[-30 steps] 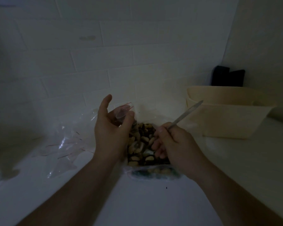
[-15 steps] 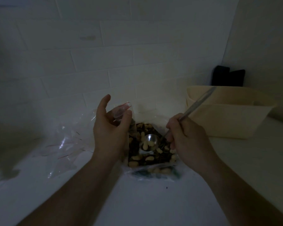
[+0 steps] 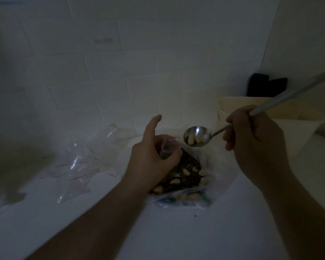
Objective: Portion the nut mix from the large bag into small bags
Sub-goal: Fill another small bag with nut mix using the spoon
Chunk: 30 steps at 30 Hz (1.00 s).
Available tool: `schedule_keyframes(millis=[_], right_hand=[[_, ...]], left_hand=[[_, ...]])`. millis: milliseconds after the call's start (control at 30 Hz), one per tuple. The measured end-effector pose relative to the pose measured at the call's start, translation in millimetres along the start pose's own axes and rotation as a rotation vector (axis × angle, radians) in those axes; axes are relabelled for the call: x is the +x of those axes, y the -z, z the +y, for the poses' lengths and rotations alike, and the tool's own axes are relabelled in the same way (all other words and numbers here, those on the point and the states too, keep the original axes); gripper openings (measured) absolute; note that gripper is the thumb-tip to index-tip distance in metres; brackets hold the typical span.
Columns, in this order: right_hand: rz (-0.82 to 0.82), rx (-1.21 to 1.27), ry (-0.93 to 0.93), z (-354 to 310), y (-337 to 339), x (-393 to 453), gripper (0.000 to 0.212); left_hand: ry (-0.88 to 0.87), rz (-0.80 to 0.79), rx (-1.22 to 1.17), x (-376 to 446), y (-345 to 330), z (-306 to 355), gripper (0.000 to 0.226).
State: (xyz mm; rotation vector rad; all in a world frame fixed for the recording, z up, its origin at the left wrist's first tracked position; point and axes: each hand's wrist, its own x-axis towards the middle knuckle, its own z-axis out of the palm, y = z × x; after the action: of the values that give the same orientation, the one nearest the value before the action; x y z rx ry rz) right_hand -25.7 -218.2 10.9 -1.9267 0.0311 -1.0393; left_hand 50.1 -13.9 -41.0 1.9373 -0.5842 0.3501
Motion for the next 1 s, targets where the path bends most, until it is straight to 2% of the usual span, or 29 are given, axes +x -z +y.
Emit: schedule_keyframes(millis=[133,267,400,500,700,833,933,1000], right_hand=[[-0.013,-0.037,0.119,-9,-4,-6,0.026],[-0.113,-0.207,0.272,-8,-19,-14,0.028],[-0.143,-0.265,0.373,-4,-24,-18,0.034],[-0.145,-0.252,0.387,-1,-23,-18,0.032],[-0.134,-0.221,0.277,7,-25,-16,0.027],[-0.014,-0.098,0.174,7,-18,-13,0.026],[0.026,-0.139,0.158,7,-12,-11,0.025],[-0.01,-0.161,0.118,5,-12,-12,0.032]], left_hand=[[0.004,-0.109,0.108,3,-3,-4,0.106],[-0.006,-0.137,0.198,5,-3,-7,0.11],[0.001,-0.138,0.2,5,-5,-11,0.11],[0.015,-0.17,0.214,7,-3,-14,0.114],[0.08,-0.183,0.322,9,-2,-15,0.106],[0.133,-0.152,0.319,11,5,-14,0.087],[0.172,-0.101,0.188,11,13,-10,0.044],[0.242,-0.037,0.0,12,19,-7,0.027]])
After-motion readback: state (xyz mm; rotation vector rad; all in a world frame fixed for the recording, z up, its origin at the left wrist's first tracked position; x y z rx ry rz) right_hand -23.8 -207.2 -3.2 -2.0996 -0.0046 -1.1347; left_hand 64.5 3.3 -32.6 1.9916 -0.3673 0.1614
